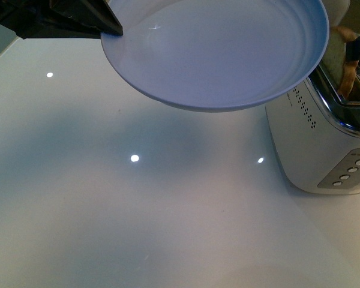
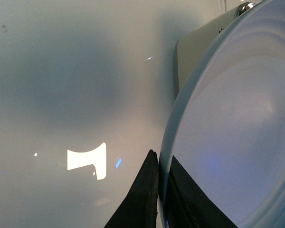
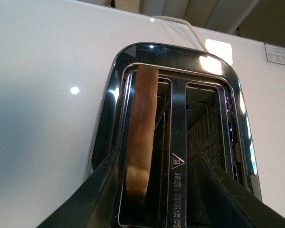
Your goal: Left arm holds plate, right arm toasts bread
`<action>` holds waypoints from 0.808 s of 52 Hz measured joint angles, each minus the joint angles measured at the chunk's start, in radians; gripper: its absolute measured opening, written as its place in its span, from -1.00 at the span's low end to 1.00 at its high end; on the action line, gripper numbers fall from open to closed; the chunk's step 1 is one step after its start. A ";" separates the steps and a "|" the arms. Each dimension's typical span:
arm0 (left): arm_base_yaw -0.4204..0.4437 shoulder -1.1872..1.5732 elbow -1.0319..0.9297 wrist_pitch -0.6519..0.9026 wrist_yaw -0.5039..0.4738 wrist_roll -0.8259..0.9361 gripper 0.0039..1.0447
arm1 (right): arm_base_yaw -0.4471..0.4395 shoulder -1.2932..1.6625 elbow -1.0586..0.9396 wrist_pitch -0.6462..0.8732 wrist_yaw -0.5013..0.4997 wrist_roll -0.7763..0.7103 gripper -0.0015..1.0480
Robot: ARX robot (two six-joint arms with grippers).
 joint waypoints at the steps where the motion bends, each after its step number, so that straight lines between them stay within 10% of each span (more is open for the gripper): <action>1: 0.000 0.000 0.000 0.000 0.000 0.000 -0.95 | -0.001 0.000 0.000 0.000 0.000 0.000 0.07; 16: 0.000 0.000 0.000 0.000 -0.006 0.000 -0.95 | -0.047 -0.090 -0.033 -0.001 -0.040 0.063 0.86; 37: -0.002 0.000 -0.005 0.006 -0.008 0.003 -0.95 | -0.142 -0.321 -0.124 -0.008 -0.136 0.116 0.83; 42: -0.002 0.000 -0.006 0.007 -0.007 0.003 -0.95 | -0.146 -0.311 -0.221 0.269 -0.143 0.119 0.58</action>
